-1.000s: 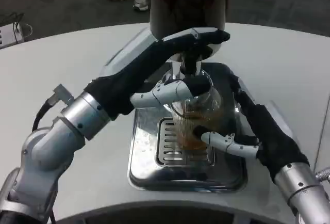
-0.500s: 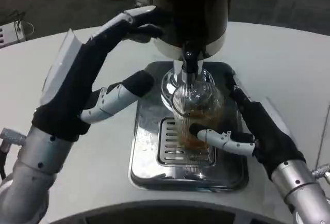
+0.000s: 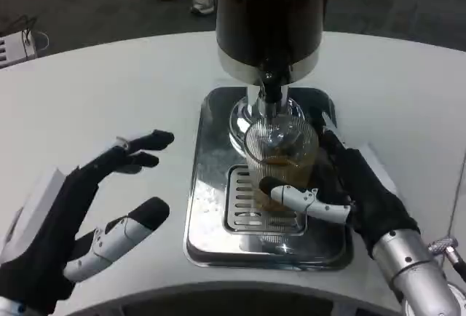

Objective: Grasp the cup under the faucet to collect the drink, then remove the cup.

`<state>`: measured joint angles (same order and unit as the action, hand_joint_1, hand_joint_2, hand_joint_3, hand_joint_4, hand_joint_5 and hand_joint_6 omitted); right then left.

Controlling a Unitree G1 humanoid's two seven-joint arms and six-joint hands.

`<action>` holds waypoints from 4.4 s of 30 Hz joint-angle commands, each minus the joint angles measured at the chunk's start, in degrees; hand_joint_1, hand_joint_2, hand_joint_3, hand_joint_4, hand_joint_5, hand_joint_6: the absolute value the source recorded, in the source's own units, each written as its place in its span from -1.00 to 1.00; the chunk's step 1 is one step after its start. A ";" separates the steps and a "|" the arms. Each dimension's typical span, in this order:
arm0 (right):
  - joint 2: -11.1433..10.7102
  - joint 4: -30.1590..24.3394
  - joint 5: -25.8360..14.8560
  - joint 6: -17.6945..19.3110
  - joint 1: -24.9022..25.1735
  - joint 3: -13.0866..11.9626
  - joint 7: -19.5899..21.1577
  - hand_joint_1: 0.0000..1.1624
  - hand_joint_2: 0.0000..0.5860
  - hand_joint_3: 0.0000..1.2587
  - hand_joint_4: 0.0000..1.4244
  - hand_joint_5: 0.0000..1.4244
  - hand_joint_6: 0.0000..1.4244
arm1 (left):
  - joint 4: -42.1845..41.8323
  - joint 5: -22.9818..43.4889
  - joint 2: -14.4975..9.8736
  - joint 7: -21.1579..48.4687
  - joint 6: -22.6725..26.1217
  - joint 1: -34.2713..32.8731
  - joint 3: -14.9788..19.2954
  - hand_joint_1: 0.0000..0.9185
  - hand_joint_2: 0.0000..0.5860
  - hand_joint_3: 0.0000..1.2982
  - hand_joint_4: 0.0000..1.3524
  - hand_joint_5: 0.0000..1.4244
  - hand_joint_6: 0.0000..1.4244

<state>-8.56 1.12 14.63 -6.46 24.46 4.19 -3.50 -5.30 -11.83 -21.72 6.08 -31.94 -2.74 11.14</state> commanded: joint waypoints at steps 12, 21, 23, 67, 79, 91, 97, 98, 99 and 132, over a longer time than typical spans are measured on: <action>4.10 6.13 1.39 3.41 4.16 2.35 6.70 0.39 -0.32 -1.00 -1.00 -0.97 -0.93 | -3.00 -2.33 -1.30 1.06 2.02 10.49 -1.09 -1.00 -0.64 -0.44 -0.53 -0.49 -0.50; 5.61 7.86 4.29 2.91 4.86 4.05 10.47 0.40 -0.31 -1.00 -1.00 -0.94 -0.92 | -3.94 -1.60 -2.65 1.84 3.05 12.07 -0.36 -1.00 -0.64 -0.41 -0.51 -0.48 -0.50; 6.04 7.98 5.19 3.00 4.78 4.52 11.53 0.40 -0.31 -1.00 -1.00 -0.91 -0.92 | -3.95 -1.45 -2.88 1.91 3.15 12.32 -0.32 -1.00 -0.63 -0.41 -0.51 -0.48 -0.50; 15.76 14.15 11.25 5.70 2.01 8.64 29.72 0.60 -0.11 0.19 0.22 0.16 0.18 | -2.10 0.45 -4.45 4.14 5.65 11.40 -0.60 -1.00 -0.63 -0.33 -0.39 -0.38 -0.46; 15.42 12.57 11.83 7.16 0.41 8.81 32.27 0.58 -0.09 0.55 0.58 0.53 0.59 | -0.12 0.76 -4.61 4.18 5.37 9.94 -1.16 -1.00 -0.61 -0.34 -0.39 -0.36 -0.43; 12.24 3.19 11.60 7.58 -6.22 9.62 25.94 0.55 -0.02 0.81 0.85 0.81 0.85 | 1.86 0.77 -4.17 4.11 5.16 8.40 -2.58 -1.00 -0.61 -0.35 -0.39 -0.36 -0.42; 10.82 -2.45 11.26 8.00 -10.65 9.86 22.73 0.57 -0.02 0.85 0.88 0.86 0.89 | 2.48 0.51 -4.28 3.73 5.00 7.39 -3.27 -1.00 -0.61 -0.35 -0.39 -0.36 -0.42; 10.60 -3.50 11.14 8.11 -11.47 9.89 22.19 0.57 -0.02 0.85 0.88 0.86 0.89 | 2.54 0.39 -4.31 3.70 4.93 7.18 -3.36 -1.00 -0.61 -0.35 -0.39 -0.36 -0.42; 10.38 -4.73 10.96 8.19 -12.40 9.91 21.57 0.57 -0.03 0.85 0.89 0.87 0.89 | 2.58 0.31 -4.33 3.69 4.88 7.05 -3.42 -1.00 -0.61 -0.35 -0.39 -0.36 -0.42; -4.79 -45.96 -5.29 5.33 -37.68 -6.27 -5.58 0.61 -0.06 0.86 0.94 0.94 0.98 | -9.09 -8.68 -6.33 5.75 2.96 5.70 -9.89 -1.00 -0.64 -0.45 -0.63 -0.60 -0.54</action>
<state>-12.58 -42.06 11.28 -1.85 -12.58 -0.84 -7.93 -12.31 -18.85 -27.00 10.87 -28.22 1.77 2.07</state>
